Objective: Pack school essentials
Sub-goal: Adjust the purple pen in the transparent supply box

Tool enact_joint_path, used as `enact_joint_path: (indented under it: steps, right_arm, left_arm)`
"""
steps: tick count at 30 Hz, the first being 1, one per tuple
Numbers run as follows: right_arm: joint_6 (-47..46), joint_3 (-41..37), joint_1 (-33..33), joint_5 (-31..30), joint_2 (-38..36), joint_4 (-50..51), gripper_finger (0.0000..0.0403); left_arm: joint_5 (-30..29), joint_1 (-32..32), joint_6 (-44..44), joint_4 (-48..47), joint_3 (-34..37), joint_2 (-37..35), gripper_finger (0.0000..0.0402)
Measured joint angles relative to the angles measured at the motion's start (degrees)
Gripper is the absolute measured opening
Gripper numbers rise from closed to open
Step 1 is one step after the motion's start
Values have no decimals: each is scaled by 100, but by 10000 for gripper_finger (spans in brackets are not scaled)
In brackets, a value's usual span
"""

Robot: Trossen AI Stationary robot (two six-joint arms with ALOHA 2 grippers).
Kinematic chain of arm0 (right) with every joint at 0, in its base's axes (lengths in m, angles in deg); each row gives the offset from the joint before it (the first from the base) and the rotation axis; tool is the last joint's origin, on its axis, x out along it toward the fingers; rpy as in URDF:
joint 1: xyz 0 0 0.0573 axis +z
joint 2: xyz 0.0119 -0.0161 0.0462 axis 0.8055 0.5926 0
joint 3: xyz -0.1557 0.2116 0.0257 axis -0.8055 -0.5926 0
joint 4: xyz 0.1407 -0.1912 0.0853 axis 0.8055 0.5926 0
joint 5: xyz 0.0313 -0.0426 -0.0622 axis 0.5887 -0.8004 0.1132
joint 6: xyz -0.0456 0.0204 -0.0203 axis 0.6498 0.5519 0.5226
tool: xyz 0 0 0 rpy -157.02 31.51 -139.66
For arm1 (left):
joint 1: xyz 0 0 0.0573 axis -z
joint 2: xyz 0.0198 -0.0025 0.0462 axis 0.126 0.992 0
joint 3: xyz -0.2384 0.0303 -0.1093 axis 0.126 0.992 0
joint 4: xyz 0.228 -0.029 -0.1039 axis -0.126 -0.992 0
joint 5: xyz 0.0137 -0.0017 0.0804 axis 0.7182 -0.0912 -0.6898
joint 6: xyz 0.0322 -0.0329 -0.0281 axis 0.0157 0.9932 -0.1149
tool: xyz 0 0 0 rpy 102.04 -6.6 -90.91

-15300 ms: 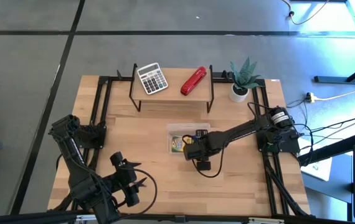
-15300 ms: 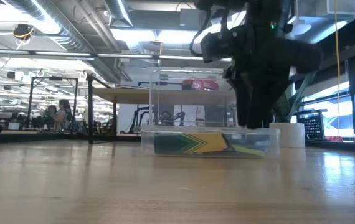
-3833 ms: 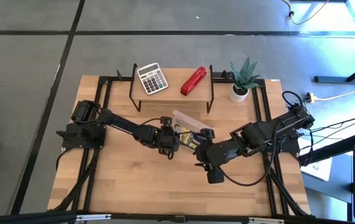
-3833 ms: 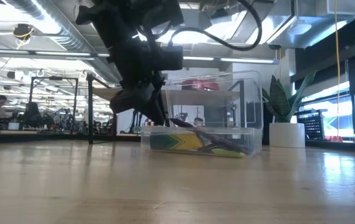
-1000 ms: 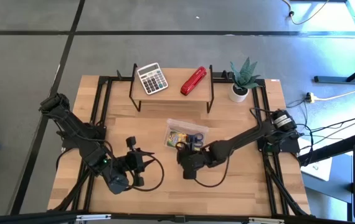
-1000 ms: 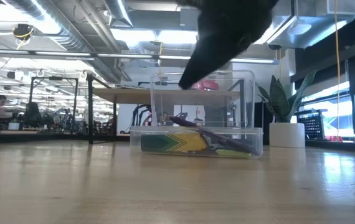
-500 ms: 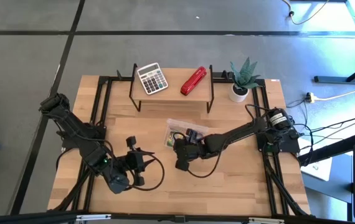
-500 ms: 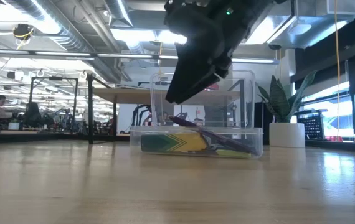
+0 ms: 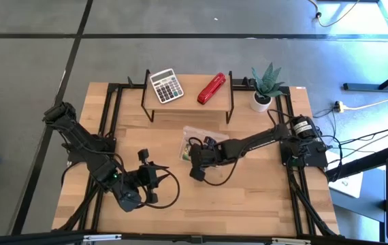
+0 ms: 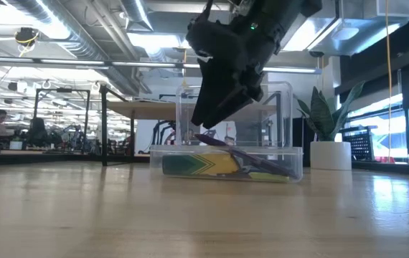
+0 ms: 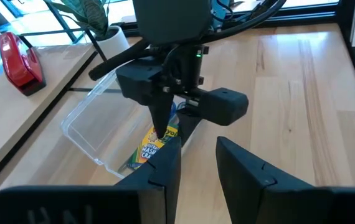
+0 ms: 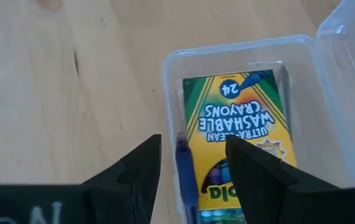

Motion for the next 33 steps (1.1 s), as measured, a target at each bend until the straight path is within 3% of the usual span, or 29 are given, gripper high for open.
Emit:
enact_joint_path:
  steps: [22, 33]
  right_arm:
    - [312, 7, -51, 178, 256, 0, 179]
    - [319, 7, -54, 180, 256, 10, 101]
  left_arm:
    - [-2, 0, -37, -1, -1, 0, 94]
    - [-2, 0, -39, 0, 0, 2, 94]
